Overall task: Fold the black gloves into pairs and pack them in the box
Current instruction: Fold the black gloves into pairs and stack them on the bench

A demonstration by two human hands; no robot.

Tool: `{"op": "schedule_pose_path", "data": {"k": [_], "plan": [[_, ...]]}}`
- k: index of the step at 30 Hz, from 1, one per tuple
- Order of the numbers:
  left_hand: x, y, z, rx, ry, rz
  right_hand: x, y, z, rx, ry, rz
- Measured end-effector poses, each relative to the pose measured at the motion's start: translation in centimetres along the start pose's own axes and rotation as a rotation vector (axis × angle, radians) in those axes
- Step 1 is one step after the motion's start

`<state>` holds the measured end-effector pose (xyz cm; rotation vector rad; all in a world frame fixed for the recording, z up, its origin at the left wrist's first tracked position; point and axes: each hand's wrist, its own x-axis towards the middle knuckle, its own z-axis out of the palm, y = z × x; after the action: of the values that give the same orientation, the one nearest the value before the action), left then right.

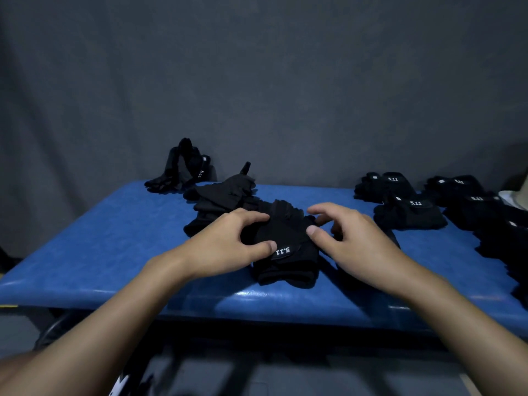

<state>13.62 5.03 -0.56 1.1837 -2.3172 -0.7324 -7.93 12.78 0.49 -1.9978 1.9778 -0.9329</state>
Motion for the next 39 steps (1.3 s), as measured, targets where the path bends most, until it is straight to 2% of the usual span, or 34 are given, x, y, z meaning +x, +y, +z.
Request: {"op": "schedule_pose_path", "data": {"k": [3, 5, 9, 21, 23, 26, 29, 32, 39], "plan": [[-0.4, -0.4, 0.5, 0.053, -0.023, 0.015, 0.1, 0.9, -0.6, -0.199, 0.007, 0.09], [-0.6, -0.5, 0.7, 0.104, -0.034, 0.029, 0.1, 1.4, -1.0, -0.296, -0.083, 0.186], [-0.8, -0.5, 0.5, 0.158, -0.035, 0.033, -0.2, 2.2, -0.7, -0.196, -0.255, 0.177], [-1.7, -0.5, -0.6, 0.239, -0.041, 0.025, 2.5, 2.4, 1.6, -0.087, -0.152, 0.039], [-1.7, -0.6, -0.8, 0.25, -0.042, 0.03, 2.4, 2.3, 1.6, -0.135, -0.102, 0.001], [-1.8, -0.7, -0.9, 0.257, -0.068, 0.026, 1.9, 2.4, 1.1, -0.341, 0.009, 0.003], [-1.7, -0.7, -1.0, 0.275, -0.083, 0.038, 1.9, 2.5, 0.4, -0.353, -0.094, 0.175], [-1.8, -0.8, -1.1, 0.29, -0.088, 0.038, 2.3, 3.1, 1.1, -0.303, -0.22, 0.161], [-2.1, -0.8, -1.2, 0.299, -0.096, 0.037, 6.0, 4.1, 3.1, -0.289, -0.16, 0.116]]}}
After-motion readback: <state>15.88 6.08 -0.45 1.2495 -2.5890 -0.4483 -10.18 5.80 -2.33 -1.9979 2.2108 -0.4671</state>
